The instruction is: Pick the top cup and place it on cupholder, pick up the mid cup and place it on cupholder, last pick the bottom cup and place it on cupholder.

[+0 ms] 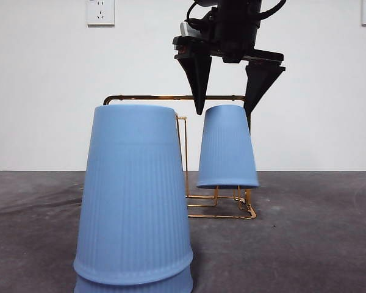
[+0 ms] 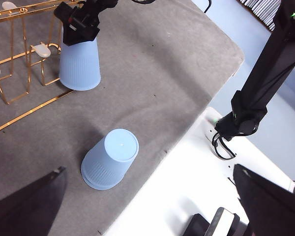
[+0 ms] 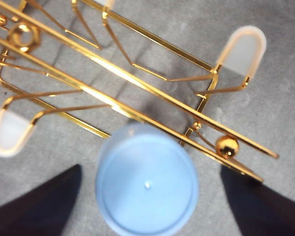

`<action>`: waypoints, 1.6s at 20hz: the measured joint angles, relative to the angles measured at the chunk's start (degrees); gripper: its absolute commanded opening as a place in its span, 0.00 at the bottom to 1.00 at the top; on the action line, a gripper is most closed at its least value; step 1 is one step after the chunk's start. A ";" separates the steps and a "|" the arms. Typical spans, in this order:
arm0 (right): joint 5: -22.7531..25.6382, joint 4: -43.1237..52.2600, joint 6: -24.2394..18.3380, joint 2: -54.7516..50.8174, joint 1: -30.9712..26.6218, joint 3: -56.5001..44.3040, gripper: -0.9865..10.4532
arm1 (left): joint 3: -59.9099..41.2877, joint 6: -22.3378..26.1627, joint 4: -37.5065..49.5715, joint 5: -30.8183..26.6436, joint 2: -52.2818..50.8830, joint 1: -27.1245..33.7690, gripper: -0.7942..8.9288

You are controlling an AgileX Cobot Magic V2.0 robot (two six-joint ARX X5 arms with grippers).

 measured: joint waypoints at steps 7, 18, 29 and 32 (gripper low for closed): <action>-0.28 -4.44 -2.78 -11.76 -0.07 -0.02 0.51 | 0.00 -0.33 2.49 -1.16 2.49 0.00 0.66; -14.71 5.42 -8.57 -55.10 -0.04 -25.07 0.51 | 0.00 -5.66 8.46 -13.20 10.71 -11.32 0.66; -17.64 8.63 -3.76 -79.93 -0.02 -40.89 0.51 | 0.02 -8.17 9.49 -38.49 26.99 -35.93 0.70; -17.64 8.61 -3.39 -80.67 -0.02 -40.89 0.51 | 0.02 -8.13 9.70 -42.64 31.43 -37.73 0.70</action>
